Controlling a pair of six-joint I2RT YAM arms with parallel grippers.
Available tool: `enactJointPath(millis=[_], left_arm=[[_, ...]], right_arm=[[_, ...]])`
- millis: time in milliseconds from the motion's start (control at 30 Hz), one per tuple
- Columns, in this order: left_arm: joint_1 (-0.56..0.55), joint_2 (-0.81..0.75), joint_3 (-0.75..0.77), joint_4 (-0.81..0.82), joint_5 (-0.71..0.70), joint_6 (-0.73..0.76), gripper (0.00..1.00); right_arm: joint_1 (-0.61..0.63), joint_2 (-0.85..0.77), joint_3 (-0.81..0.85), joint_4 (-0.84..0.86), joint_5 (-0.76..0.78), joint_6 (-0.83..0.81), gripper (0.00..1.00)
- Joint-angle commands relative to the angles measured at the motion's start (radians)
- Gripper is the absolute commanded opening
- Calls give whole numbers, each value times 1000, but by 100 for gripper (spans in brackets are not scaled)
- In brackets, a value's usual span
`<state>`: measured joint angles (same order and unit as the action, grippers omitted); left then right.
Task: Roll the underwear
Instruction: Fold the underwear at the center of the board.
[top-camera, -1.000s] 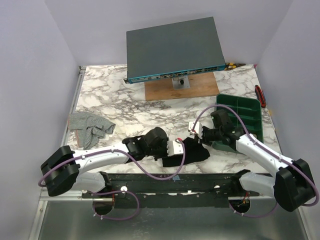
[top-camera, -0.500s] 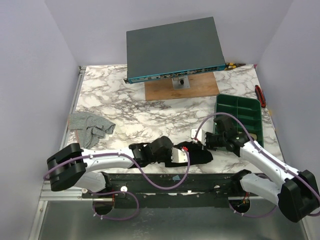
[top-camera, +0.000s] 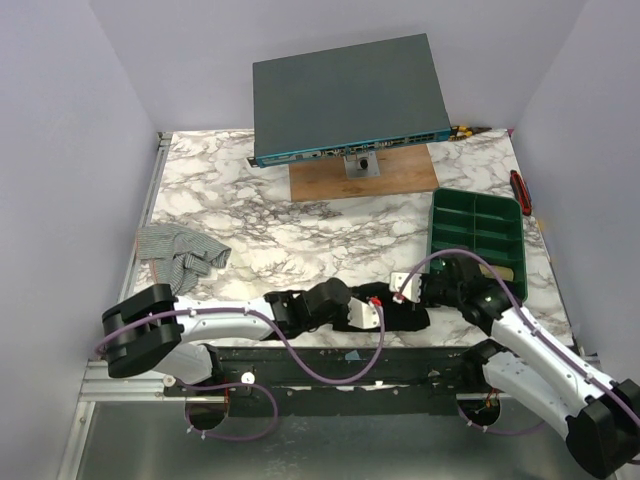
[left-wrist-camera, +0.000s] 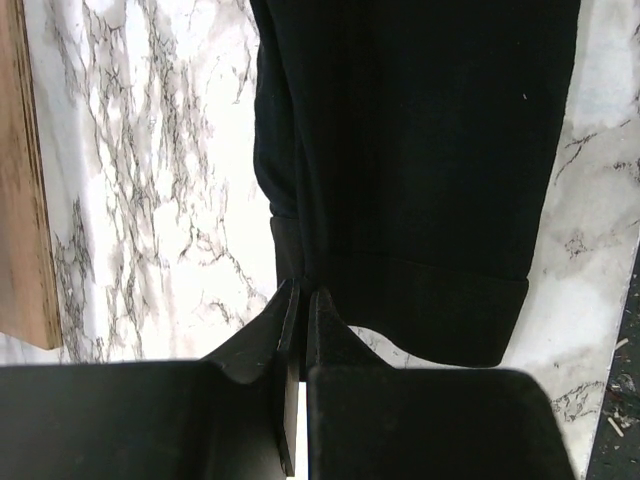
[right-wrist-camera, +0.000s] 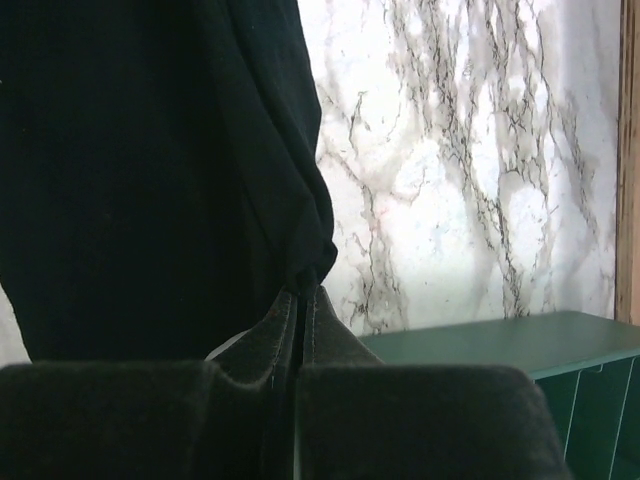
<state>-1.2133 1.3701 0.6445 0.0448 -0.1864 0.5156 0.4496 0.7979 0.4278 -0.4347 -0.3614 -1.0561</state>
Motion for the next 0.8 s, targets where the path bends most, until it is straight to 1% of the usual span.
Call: enactJointPath(millis=[0,200,367,500,567,600,767], left_arm=[[-7,37,6,12,-79,25,0],[34,16,1,20,-111,51,0],[119,-13,-22,48,-114,106,0],[214,-26,-20,62,-94,147,0],[251,-29,-26,95,-97,183,0],[266,-26,-25,104,-97,194,0],[279,-15,-25,139,-106,230,0]], right_arm=[[-6,19,5,51,48,-9,1],[-6,137,89,134,6,23,1],[-7,220,95,295,4,37,1],[-6,324,147,374,2,30,1],[-6,361,163,424,2,36,1],[-6,375,165,482,1,37,1],[-6,427,180,528,-23,4,1]])
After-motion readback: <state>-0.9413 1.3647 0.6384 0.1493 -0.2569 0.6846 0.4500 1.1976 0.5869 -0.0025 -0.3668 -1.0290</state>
